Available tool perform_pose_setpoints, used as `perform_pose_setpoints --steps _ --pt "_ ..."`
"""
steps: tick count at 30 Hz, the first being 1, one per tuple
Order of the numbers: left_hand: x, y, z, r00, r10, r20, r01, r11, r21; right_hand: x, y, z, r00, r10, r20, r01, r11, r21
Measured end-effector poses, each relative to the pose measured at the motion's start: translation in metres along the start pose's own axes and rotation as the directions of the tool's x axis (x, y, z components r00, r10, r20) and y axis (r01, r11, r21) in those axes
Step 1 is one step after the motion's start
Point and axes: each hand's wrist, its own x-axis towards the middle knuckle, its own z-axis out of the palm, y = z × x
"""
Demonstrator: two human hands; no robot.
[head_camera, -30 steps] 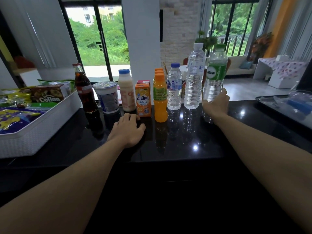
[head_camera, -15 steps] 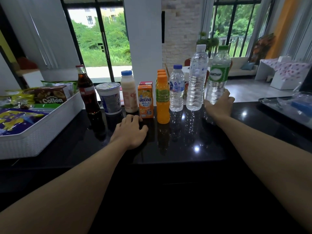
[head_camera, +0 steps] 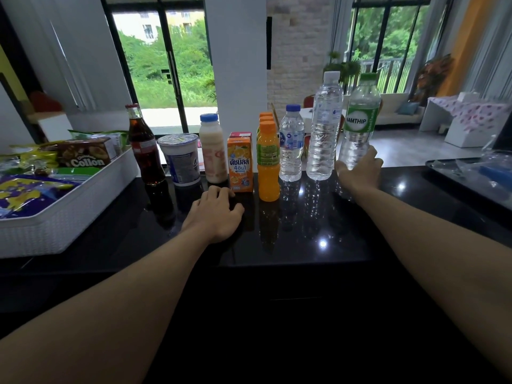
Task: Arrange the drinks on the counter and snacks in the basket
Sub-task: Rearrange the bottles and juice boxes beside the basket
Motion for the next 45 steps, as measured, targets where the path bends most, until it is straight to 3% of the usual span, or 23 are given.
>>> perform_pose_setpoints --steps 22,45 --pt "0.0023 -0.0026 0.0023 1.0 0.008 0.023 -0.008 1.0 0.004 -0.0018 0.0012 -0.001 0.996 -0.027 0.081 0.035 0.994 -0.1" --pt "0.0085 -0.0067 0.0067 0.999 -0.006 0.032 0.005 1.0 0.015 -0.0059 0.002 -0.0032 0.998 -0.031 0.062 0.034 0.998 -0.055"
